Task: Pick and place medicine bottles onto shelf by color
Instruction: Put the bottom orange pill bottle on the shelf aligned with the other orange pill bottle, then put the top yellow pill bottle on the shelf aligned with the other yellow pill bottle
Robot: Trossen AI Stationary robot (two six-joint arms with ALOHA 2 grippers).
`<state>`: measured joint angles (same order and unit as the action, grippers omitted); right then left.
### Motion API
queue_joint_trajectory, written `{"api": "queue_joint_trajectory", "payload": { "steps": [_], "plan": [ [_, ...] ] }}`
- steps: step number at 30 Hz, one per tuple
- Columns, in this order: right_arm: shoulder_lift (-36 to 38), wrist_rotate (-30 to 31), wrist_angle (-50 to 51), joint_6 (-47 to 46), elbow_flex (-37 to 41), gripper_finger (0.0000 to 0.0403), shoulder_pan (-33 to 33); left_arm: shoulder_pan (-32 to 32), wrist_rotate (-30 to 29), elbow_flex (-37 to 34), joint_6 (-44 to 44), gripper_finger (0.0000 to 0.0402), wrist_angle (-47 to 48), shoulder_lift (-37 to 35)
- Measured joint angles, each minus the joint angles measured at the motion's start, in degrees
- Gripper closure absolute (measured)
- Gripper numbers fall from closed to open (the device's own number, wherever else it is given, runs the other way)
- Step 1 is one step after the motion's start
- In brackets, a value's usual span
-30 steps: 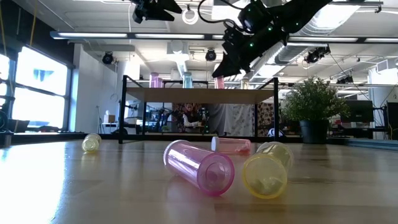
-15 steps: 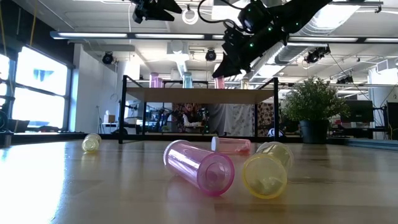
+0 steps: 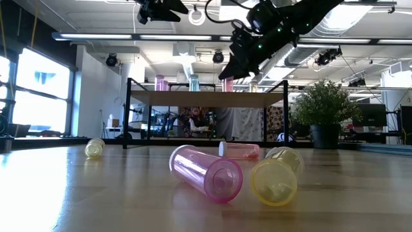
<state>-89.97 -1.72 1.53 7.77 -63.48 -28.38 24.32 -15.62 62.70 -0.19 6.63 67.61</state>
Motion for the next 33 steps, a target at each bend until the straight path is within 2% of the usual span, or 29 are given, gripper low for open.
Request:
{"api": "queue_joint_trajectory", "payload": {
  "steps": [6,14,23,33],
  "plan": [
    [0.3,0.0,-0.91,0.03,-0.28,0.0199,0.0,0.0,0.0,0.0,-0.01,0.0177,0.0,0.0],
    [0.37,0.0,1.79,0.17,-4.53,0.0198,0.0,0.0,0.0,0.0,0.0,0.0177,0.44,0.0],
    [0.37,0.02,18.72,-5.24,-15.61,0.0198,1.43,0.0,0.02,0.0,0.08,0.0177,9.45,0.04],
    [0.39,0.22,32.26,-12.99,-28.54,0.0199,5.01,-0.11,0.02,0.0,5.52,0.0177,14.75,0.04]
  ]
}}
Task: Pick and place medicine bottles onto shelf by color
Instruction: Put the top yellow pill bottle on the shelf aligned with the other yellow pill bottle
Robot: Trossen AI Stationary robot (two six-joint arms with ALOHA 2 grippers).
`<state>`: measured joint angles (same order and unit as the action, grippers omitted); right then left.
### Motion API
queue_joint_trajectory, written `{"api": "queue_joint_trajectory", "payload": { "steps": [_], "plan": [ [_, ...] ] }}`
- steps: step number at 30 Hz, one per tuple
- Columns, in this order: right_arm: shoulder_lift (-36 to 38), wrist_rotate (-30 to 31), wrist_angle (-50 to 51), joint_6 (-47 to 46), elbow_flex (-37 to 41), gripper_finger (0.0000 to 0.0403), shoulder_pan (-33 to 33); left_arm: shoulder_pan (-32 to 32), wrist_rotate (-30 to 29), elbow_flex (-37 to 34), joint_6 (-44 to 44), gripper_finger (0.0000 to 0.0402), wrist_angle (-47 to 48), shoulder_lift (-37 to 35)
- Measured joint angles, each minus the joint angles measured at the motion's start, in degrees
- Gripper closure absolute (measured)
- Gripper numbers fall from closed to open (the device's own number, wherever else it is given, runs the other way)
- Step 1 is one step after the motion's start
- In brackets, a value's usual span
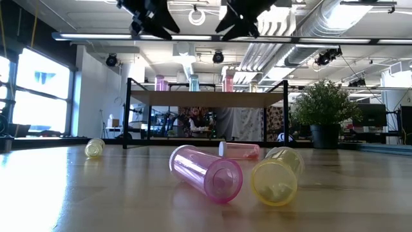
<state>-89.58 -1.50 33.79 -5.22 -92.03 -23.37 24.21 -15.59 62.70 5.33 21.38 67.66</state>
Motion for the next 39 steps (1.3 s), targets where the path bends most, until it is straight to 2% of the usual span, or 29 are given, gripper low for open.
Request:
{"api": "queue_joint_trajectory", "payload": {
  "steps": [5,10,14,20,24,33,39],
  "plan": [
    [0.0,-0.18,6.52,-10.79,-2.52,0.0198,2.81,0.0,0.0,0.0,0.69,0.0177,3.02,0.0],
    [0.0,-0.54,10.9,-19.38,-2.52,0.0199,6.19,-0.04,0.0,0.0,7.99,0.0177,7.8,0.0],
    [0.0,-0.48,12.51,-21.52,-2.52,0.0199,7.32,-0.63,-0.01,0.0,14.3,0.0177,13.02,0.0],
    [0.0,-0.46,11.23,-16.11,-2.52,0.0198,5.63,-4.37,-0.11,0.0,26.43,0.0177,20.78,0.0],
    [0.0,-0.45,11.03,-12.51,-2.52,0.0199,4.06,-8.88,-1.57,0.0,40.18,0.0177,27.67,0.0],
    [0.0,-0.72,11.03,-1.99,-2.52,0.0199,0.83,-22.58,-9.95,-0.06,72.81,0.0177,39.62,1.28],
    [-0.02,-0.9,10.99,4.13,-2.52,0.0198,-0.1,-29.39,-9.7,-0.03,87.96,0.0177,42.59,5.99]
  ]
}}
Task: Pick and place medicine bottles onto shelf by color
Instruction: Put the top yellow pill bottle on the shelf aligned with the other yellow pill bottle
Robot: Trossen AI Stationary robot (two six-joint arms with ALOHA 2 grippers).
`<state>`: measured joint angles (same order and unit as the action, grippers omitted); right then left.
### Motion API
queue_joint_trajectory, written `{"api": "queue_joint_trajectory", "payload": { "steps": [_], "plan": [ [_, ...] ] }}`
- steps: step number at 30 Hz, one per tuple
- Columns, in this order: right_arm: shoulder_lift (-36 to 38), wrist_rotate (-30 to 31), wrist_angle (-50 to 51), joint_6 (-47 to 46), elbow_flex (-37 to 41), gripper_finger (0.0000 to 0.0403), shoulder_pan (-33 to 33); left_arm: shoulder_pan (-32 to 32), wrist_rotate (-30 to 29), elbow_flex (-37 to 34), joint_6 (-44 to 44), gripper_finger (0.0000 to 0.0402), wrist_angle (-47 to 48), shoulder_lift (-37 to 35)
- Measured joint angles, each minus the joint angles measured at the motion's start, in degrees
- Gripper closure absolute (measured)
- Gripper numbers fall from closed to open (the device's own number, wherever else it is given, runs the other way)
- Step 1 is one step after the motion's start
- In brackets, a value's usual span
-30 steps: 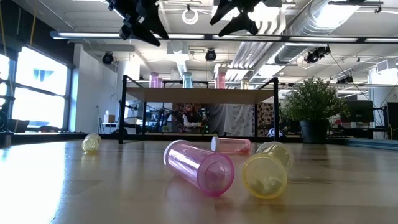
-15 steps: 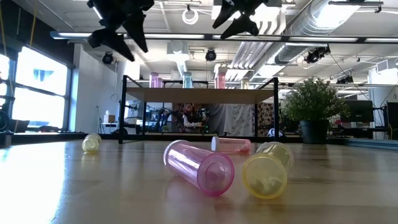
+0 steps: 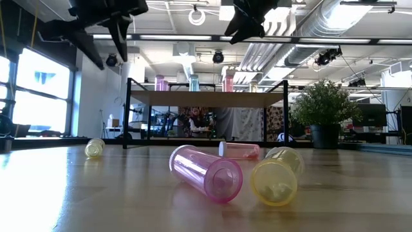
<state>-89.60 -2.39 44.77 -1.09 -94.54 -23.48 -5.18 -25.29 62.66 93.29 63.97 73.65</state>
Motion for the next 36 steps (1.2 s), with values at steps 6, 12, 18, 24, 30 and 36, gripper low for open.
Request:
{"api": "queue_joint_trajectory", "payload": {
  "steps": [6,12,18,24,30,36],
  "plan": [
    [-0.02,0.02,0.0,3.27,0.02,0.0199,-0.6,-4.03,1.94,0.01,13.06,0.0177,0.53,6.0],
    [-0.04,0.0,-0.04,6.58,0.04,0.0199,-0.53,-6.11,4.45,-0.02,20.78,0.0177,-1.66,12.01],
    [-0.02,0.02,-0.54,6.72,0.07,0.0199,-0.55,-7.02,5.83,-0.01,25.69,0.0177,-3.62,16.58],
    [-0.02,0.02,-0.78,6.52,0.07,0.0199,-0.55,-7.46,8.15,0.02,28.97,0.0177,-5.72,20.64],
    [0.0,0.02,-0.87,6.7,0.07,0.0199,-0.55,-7.46,8.88,0.04,29.71,0.0177,-8.38,24.46],
    [-0.02,0.02,-0.73,6.72,0.07,0.0199,-0.55,-7.46,11.07,0.03,31.52,0.0177,-8.98,27.81]
  ]
}}
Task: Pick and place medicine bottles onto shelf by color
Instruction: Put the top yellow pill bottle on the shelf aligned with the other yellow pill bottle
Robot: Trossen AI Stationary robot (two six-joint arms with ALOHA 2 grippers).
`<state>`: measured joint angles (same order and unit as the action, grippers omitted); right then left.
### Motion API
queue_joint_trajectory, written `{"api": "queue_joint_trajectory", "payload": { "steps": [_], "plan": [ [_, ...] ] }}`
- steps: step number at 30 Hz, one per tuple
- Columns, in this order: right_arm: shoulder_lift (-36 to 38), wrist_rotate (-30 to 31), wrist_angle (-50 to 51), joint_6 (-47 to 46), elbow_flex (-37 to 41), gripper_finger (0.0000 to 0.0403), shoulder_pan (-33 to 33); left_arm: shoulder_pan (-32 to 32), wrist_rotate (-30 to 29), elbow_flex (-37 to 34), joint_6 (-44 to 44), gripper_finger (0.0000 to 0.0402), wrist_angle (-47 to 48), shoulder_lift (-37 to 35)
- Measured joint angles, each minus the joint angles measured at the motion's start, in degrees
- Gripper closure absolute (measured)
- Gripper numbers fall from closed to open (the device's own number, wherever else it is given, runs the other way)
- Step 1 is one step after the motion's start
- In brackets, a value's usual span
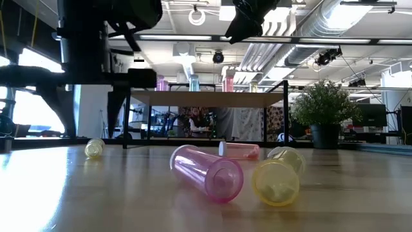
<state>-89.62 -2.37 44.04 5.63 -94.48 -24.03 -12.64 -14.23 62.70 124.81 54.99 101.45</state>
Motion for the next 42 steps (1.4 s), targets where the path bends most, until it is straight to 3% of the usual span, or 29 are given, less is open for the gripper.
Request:
{"api": "queue_joint_trajectory", "payload": {
  "steps": [10,22,37,42],
  "plan": [
    [0.01,0.01,0.35,-0.05,0.0,0.0199,0.02,0.87,2.85,0.05,0.11,0.0177,-0.56,4.58],
    [0.0,0.02,1.08,0.42,0.0,0.0199,0.02,3.27,4.57,0.08,-7.75,0.018,1.62,5.7],
    [0.0,0.02,1.19,0.77,0.0,0.0199,0.02,4.42,3.82,-0.11,-15.35,0.0281,2.62,5.81],
    [0.0,0.02,1.19,0.83,0.0,0.0199,0.02,4.39,4.34,-0.16,-21.88,0.0304,1.98,5.51]
  ]
}}
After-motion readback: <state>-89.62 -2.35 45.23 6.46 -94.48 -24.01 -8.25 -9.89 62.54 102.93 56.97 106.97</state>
